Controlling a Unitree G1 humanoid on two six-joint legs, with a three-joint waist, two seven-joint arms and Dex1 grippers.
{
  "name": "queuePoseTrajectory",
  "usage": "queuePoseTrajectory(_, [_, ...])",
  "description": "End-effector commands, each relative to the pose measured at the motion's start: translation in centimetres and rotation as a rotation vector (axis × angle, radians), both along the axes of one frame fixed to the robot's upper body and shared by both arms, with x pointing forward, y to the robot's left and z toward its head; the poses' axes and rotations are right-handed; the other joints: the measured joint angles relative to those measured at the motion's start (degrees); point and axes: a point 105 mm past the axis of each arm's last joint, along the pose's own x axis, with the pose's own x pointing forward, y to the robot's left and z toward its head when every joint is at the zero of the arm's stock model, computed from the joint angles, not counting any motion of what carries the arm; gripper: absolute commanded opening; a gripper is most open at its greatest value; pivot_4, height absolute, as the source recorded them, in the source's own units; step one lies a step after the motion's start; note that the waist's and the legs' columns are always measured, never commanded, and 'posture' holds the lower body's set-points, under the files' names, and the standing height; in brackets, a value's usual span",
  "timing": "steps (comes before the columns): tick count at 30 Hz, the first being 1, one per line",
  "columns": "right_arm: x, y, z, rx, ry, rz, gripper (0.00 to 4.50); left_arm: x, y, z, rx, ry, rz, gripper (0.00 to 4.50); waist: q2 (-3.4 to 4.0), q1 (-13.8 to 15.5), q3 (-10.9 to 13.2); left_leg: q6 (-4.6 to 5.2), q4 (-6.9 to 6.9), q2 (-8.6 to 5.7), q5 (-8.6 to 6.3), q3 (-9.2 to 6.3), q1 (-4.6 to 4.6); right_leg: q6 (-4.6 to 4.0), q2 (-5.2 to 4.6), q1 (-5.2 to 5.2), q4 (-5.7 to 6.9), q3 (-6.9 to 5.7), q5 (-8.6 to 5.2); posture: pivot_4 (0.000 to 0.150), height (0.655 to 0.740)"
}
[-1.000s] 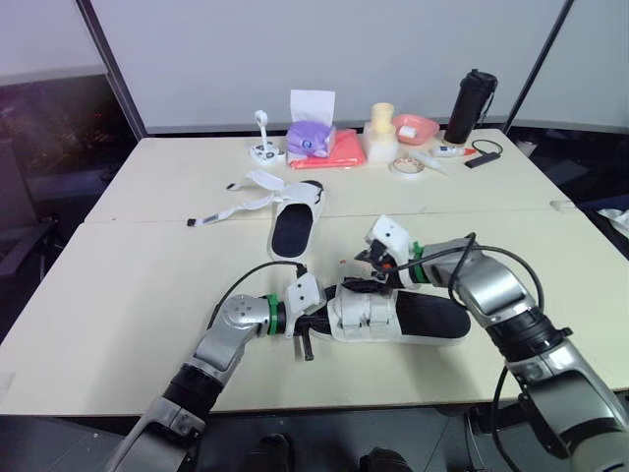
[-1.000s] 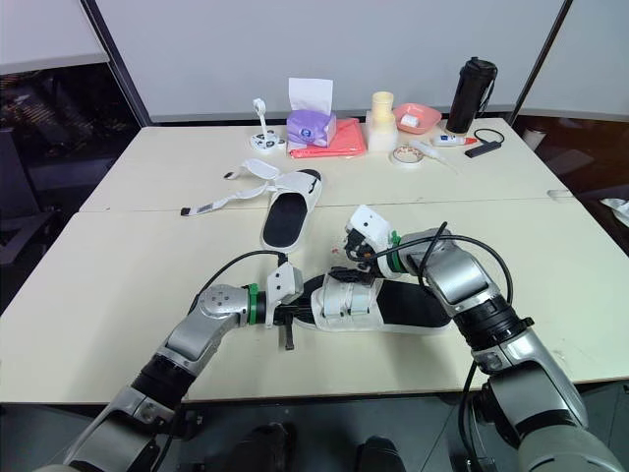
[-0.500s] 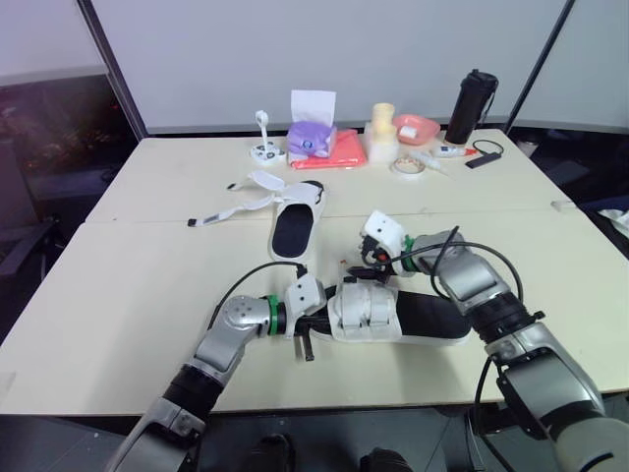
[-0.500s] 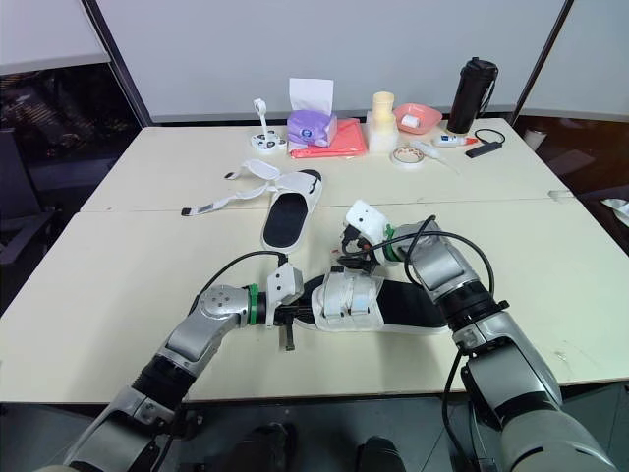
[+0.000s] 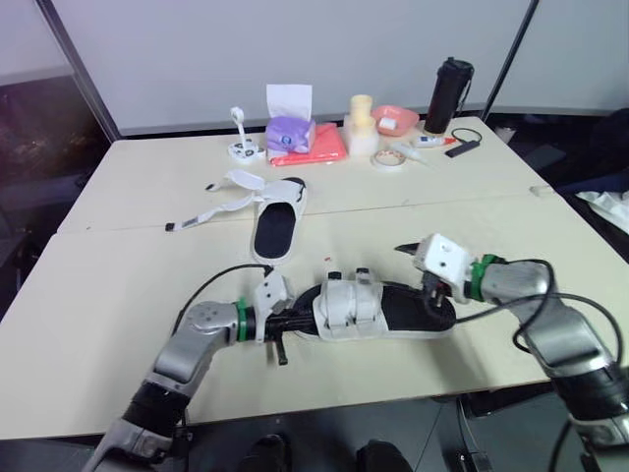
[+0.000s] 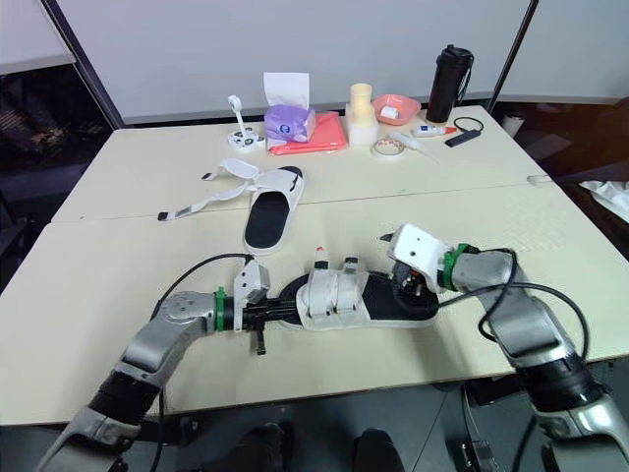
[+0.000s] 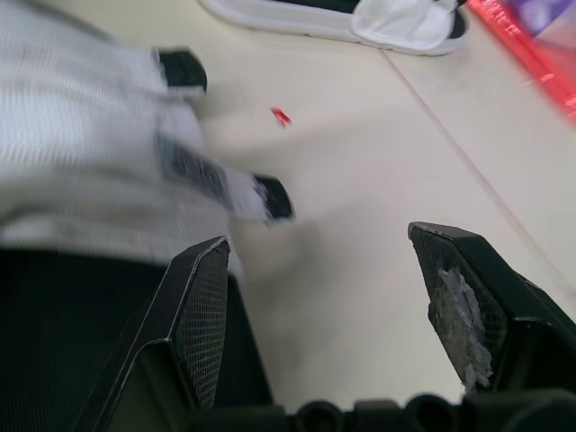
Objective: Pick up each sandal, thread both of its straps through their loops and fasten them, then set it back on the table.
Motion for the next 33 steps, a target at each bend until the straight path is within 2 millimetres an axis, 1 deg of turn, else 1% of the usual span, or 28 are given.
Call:
queuePoseTrajectory(1, [-0.7,0.0,1.1,-0.054,-0.109,0.054,3.42,-0.2,0.8,1.1,-0.017,0.001,0.011,0.00,-0.03,0.19,0.07,0.00,0.01,0.00,0.00,0.01,-0.01,0.00,0.00,0.01,0.00,0.00,0.00,0.150,0.7400])
queuePoseTrajectory(5, [-1.9,0.7,-0.1,-0.109,-0.156,0.136,3.42,-0.6,1.8,2.3,-0.040,0.014,0.029,0.00,-0.09,0.23,0.25,-0.01,0.09,0.01,0.01,-0.03,-0.13,0.00,-0.01,-0.06,-0.01,0.01,0.00,0.150,0.7400])
queuePoseTrajectory(8, [-3.0,2.2,-1.2,-0.149,-0.187,0.232,3.42,-0.9,2.1,3.3,-0.060,0.024,0.030,0.00,-0.06,0.17,0.34,-0.02,0.08,0.00,0.02,-0.02,-0.22,0.00,-0.01,-0.19,0.00,0.04,0.01,0.150,0.7400])
queuePoseTrajectory(11, [-3.6,3.4,-1.7,-0.187,-0.249,0.324,3.42,-0.9,2.2,4.0,-0.088,0.037,0.045,0.00,-0.09,0.22,0.40,-0.06,0.08,0.00,0.04,-0.01,-0.23,0.00,-0.01,-0.20,0.01,0.04,0.01,0.150,0.7400])
queuePoseTrajectory(12, [-3.7,3.8,-1.8,-0.217,-0.296,0.363,3.42,-0.8,2.2,4.2,-0.094,0.038,0.050,0.00,-0.11,0.21,0.42,-0.09,0.08,0.00,0.06,-0.01,-0.23,0.00,-0.01,-0.20,0.00,0.04,0.01,0.150,0.7400])
queuePoseTrajectory(15, [-3.5,5.1,-2.0,-0.262,-0.423,0.451,3.42,-0.6,2.2,4.6,-0.102,0.037,0.058,0.00,-0.13,0.07,0.44,-0.17,0.09,0.00,0.11,0.00,-0.21,-0.02,0.00,-0.20,0.01,0.04,0.02,0.150,0.7400])
queuePoseTrajectory(18, [-2.9,6.7,-1.8,-0.275,-0.533,0.525,3.42,-0.6,2.1,4.8,-0.107,0.036,0.064,0.00,-0.14,0.07,0.46,-0.25,0.08,0.00,0.17,0.07,-0.21,-0.04,0.03,-0.22,0.05,0.04,0.03,0.150,0.7400])
queuePoseTrajectory(23, [-2.0,8.7,-2.3,-0.297,-0.635,0.621,3.42,-0.5,2.2,4.8,-0.109,0.031,0.076,0.00,-0.14,0.09,0.47,-0.33,0.07,-0.01,0.22,0.09,-0.22,-0.05,0.04,-0.28,0.16,0.06,0.04,0.150,0.7400])
queuePoseTrajectory(24, [-1.9,8.9,-2.5,-0.301,-0.648,0.637,3.19,-0.5,2.3,4.8,-0.110,0.030,0.081,0.00,-0.14,0.08,0.46,-0.34,0.06,-0.01,0.23,0.09,-0.22,-0.05,0.04,-0.29,0.17,0.06,0.04,0.150,0.7400])
queuePoseTrajectory(26, [-1.8,9.1,-2.8,-0.305,-0.663,0.661,2.59,-0.5,2.5,4.7,-0.109,0.030,0.093,0.00,-0.14,0.09,0.46,-0.36,0.07,-0.01,0.24,0.09,-0.22,-0.05,0.04,-0.30,0.20,0.08,0.04,0.150,0.7400])
queuePoseTrajectory(29, [-1.6,8.9,-3.0,-0.313,-0.688,0.681,1.07,-0.4,2.7,4.5,-0.099,0.025,0.106,0.00,-0.14,0.05,0.46,-0.38,0.07,-0.01,0.26,0.09,-0.21,-0.07,0.07,-0.30,0.25,0.08,0.05,0.150,0.7400])
queuePoseTrajectory(31, [-1.6,8.8,-2.8,-0.308,-0.712,0.681,0.06,-0.4,2.9,4.5,-0.100,0.025,0.112,0.00,-0.15,-0.08,0.46,-0.39,0.07,-0.01,0.27,0.10,-0.20,-0.08,0.07,-0.36,0.34,0.13,0.05,0.150,0.7400])
queuePoseTrajectory(33, [-1.3,8.5,-2.4,-0.305,-0.736,0.655,0.02,-0.4,2.9,4.4,-0.099,0.025,0.118,0.00,-0.17,-0.06,0.47,-0.42,0.08,-0.01,0.29,0.11,-0.19,-0.08,0.07,-0.43,0.49,0.17,0.04,0.150,0.7400])
